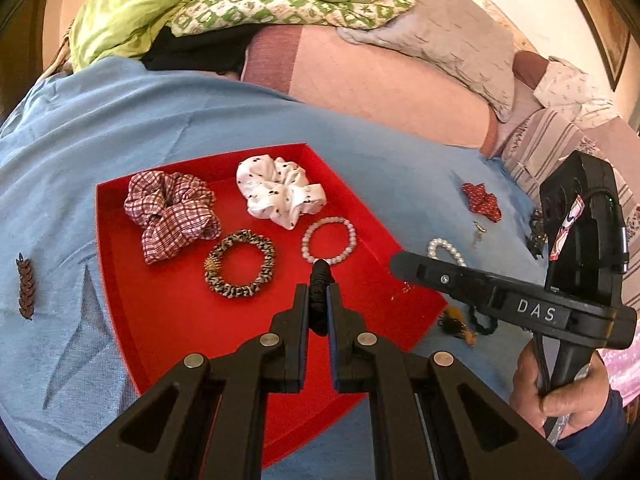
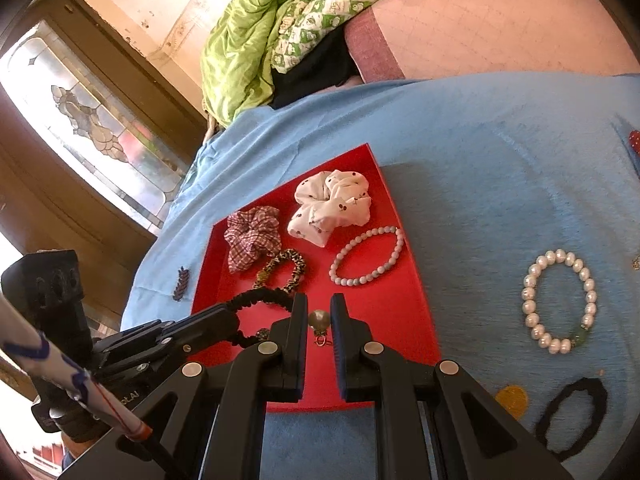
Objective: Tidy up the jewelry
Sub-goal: 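Carry the black hair tie and pearl pendant over the red tray with both tools, then lower the hair tie into the tray and open the left tool while the right tool releases the pendant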
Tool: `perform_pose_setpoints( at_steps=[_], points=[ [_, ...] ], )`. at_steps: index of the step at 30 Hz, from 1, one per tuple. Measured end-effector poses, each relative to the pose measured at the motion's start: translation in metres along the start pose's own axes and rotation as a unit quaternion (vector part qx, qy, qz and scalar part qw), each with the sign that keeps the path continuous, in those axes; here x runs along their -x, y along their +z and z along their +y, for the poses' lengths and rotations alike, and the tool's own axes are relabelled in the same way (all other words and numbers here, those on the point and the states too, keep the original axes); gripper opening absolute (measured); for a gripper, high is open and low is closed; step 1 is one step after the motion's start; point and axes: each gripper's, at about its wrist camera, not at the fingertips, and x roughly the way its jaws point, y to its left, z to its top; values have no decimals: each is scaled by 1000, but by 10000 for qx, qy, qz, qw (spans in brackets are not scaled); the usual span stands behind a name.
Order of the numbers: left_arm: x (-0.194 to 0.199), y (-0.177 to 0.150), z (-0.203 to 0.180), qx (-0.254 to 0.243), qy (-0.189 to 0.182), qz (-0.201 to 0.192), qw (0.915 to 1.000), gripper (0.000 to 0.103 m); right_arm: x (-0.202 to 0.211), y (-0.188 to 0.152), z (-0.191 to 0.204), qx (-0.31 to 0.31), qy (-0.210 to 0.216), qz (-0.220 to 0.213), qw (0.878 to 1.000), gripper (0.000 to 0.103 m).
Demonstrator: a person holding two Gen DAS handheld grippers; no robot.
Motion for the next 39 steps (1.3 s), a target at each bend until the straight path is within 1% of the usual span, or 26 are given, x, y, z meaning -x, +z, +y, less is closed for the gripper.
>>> perform_pose_setpoints(
  at_steps=[7,10,19,29,39],
  points=[
    [-13,5,-4,3,138,15,9999,8,-10,0,0,0,-257,-85,9996,12],
    [-21,7,-5,-33,261,28,9997,8,-12,1,-2,-28,-327,-134,9994,12],
    [-34,8,-13,-178,439,90,9988,8,-15,2,-8,-103,-395,-111,9991,12],
    [-41,6,-18,-386,666,163,9969,8,-24,-2,-14,-96,-574,-58,9983,12],
    [-46,6,-17,-418,718,258,9962,8,-28,-1,-17,-86,-653,-38,9978,12]
  ],
)
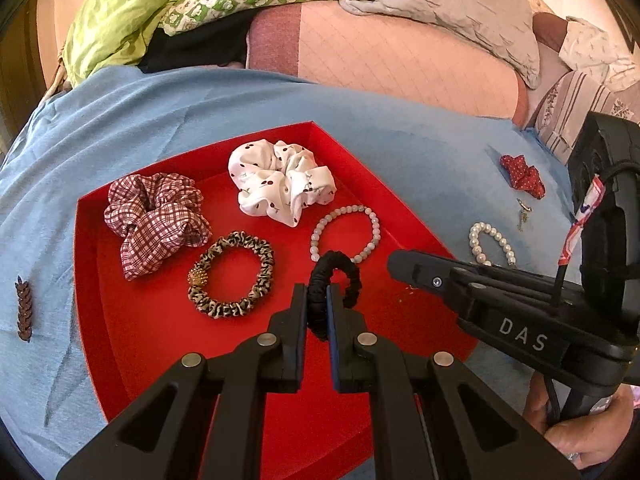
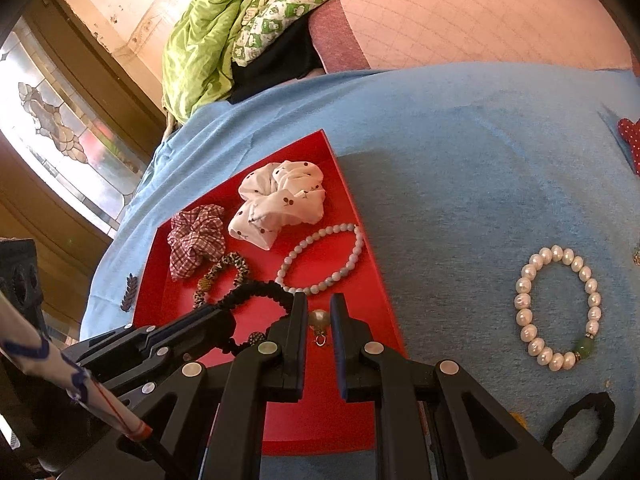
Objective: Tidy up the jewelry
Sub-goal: 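Lower the hair tie into the tray and open the left tool while the right tool releases the pendant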
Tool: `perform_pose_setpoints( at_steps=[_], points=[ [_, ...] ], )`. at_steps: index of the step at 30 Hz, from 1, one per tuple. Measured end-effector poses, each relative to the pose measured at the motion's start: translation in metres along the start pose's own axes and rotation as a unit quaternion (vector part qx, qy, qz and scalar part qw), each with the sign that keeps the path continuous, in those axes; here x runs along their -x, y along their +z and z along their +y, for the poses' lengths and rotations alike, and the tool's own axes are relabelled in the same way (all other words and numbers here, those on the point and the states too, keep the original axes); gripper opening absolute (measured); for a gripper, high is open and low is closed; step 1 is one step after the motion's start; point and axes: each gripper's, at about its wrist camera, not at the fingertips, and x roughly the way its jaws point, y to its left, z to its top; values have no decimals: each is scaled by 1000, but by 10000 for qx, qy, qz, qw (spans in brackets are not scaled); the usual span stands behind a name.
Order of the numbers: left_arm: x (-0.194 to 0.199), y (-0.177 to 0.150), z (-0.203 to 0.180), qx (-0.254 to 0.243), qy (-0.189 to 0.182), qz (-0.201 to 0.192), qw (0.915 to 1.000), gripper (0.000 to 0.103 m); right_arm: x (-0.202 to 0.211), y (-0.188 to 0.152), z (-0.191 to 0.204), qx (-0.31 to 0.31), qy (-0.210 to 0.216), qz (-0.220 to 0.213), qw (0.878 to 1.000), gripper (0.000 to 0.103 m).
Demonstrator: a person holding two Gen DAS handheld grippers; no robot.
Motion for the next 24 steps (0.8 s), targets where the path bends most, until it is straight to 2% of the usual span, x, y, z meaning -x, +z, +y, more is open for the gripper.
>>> perform_pose_setpoints(
  at_steps=[24],
  points=[
    [-1,0,2,14,47,31,10000,10,-3,0,1,6,2,46,10000,13]
  ],
)
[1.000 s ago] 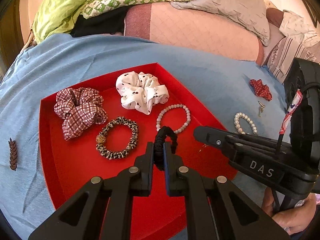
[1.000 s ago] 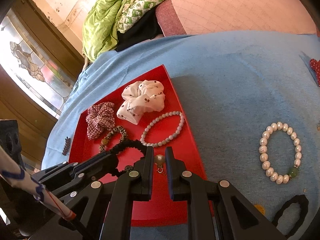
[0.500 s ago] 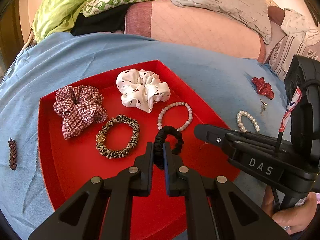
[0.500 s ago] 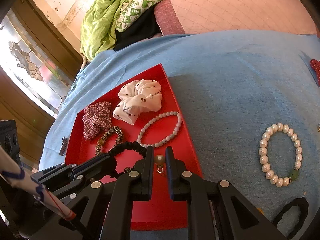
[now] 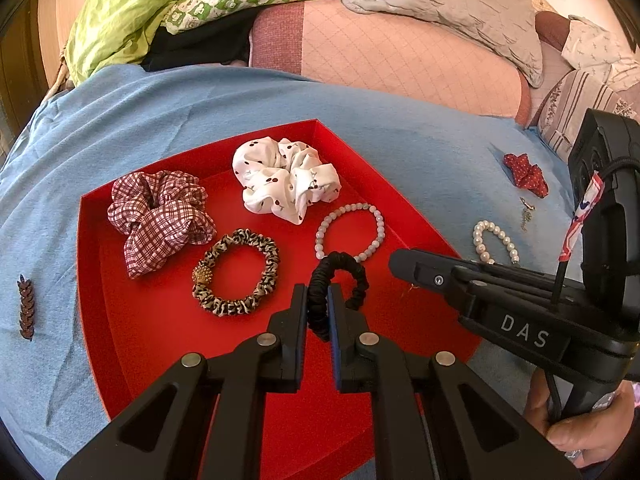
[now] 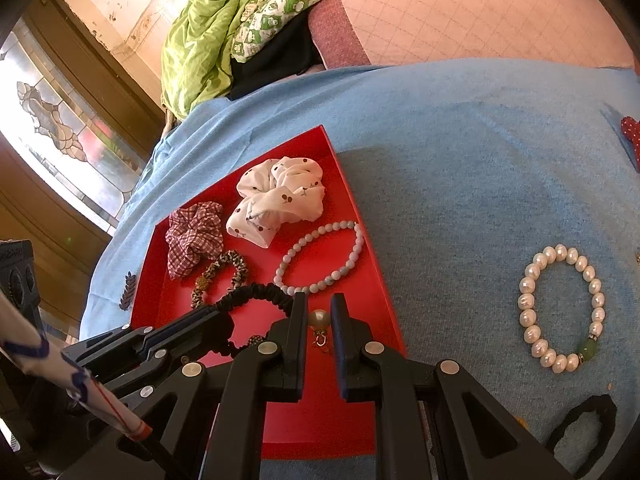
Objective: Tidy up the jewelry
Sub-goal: 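Lower the hair tie into the tray and open the left tool while the right tool releases the pendant, then grasp a gold coin pendant with the left tool while the right tool grasps another black hair tie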
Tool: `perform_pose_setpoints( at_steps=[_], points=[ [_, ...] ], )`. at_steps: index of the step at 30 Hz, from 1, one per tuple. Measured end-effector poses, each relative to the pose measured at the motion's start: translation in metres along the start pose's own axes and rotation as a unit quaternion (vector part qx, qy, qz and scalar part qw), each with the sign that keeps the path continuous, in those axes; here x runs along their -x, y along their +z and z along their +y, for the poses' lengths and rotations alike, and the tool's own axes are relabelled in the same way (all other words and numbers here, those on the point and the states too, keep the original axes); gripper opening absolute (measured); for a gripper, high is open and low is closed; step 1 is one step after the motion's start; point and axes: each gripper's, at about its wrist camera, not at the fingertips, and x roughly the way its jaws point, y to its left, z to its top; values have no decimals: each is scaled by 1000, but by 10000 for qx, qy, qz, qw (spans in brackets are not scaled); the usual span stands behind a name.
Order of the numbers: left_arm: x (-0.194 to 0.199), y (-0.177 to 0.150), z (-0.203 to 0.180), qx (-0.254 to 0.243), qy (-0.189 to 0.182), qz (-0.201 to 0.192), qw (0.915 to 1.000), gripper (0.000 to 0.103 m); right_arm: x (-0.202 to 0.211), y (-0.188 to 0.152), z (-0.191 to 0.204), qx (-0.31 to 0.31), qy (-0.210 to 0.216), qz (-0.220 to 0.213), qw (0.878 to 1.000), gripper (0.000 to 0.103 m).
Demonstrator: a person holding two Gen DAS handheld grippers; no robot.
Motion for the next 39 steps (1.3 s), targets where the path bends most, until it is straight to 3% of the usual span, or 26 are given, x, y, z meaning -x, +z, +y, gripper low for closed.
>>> perform_pose_setpoints(
  at_steps=[19,31,34,39],
  points=[
    [12,0,5,17,190,-226,9996,34,16,3,-2,-137,164,-86,9997,13],
    [26,3,-9,-49,39,-491,9988,34,65,14,-29,-333,218,-421,9983,14],
    [29,2,-18,-162,-166,-524,9984,34,76,17,-43,-453,98,-484,9978,15],
    [30,-6,-48,-541,-1102,-269,9921,34,80,17,-72,-591,-339,-350,9971,19]
  ],
)
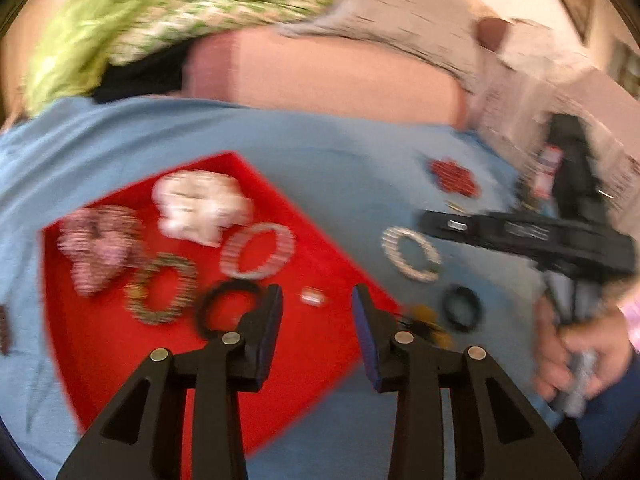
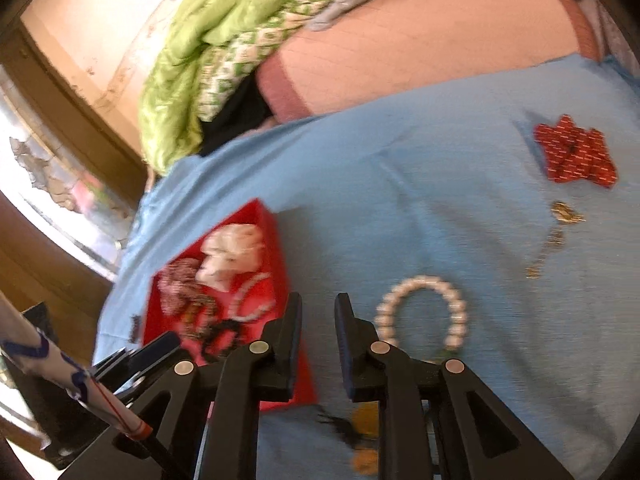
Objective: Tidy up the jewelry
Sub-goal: 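Grasp a gold coin pendant with the left tool while the right tool grasps another black hair tie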
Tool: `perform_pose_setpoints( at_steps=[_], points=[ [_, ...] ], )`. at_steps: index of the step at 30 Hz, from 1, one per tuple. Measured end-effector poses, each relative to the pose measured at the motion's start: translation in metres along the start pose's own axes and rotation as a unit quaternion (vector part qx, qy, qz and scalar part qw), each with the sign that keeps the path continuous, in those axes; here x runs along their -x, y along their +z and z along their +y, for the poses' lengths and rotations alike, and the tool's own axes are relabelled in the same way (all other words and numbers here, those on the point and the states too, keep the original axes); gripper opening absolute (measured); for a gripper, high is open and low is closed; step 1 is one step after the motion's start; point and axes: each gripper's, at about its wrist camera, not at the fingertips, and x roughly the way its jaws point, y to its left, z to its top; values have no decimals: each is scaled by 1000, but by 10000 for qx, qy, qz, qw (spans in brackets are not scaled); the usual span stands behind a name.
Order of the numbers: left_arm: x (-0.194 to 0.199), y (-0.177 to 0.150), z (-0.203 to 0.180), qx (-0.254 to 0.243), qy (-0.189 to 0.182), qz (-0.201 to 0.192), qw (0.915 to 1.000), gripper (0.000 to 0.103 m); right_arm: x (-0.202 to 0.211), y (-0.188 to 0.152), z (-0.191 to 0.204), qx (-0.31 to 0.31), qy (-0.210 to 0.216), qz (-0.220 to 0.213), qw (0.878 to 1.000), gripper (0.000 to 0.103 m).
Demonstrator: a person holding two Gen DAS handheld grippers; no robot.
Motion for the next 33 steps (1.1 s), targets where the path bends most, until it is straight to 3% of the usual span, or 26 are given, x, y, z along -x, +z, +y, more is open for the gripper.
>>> perform_pose_setpoints(
  at_steps=[5,8,10,19,24,28,33],
  points=[
    [-16,-15,-56,-845,-741,459,9926,34,5,1,-32,-331,-222,117,9991,19],
    [-28,-28,-85,-1302,-843,705,9854,34,12,2,-45,-450,-263,96,9986,20],
    [-36,-33,-96,-1395,-829,820,9833,34,16,2,-51,-483,-321,82,9983,25],
    [-68,-34,-113,-1176,-574,1031,9860,32,27,-1,-71,-675,-312,147,9971,27],
    [-82,-33,-121,-1134,-185,976,9886,19,31,-3,-77,-718,-288,164,9969,27],
    [-79,-29,-118,-1050,-233,941,9897,19,30,-8,-75,-608,-269,317,9973,27],
    [-45,-5,-104,-910,-854,374,9915,19,29,-22,-71,-329,-291,602,9972,27]
  ],
)
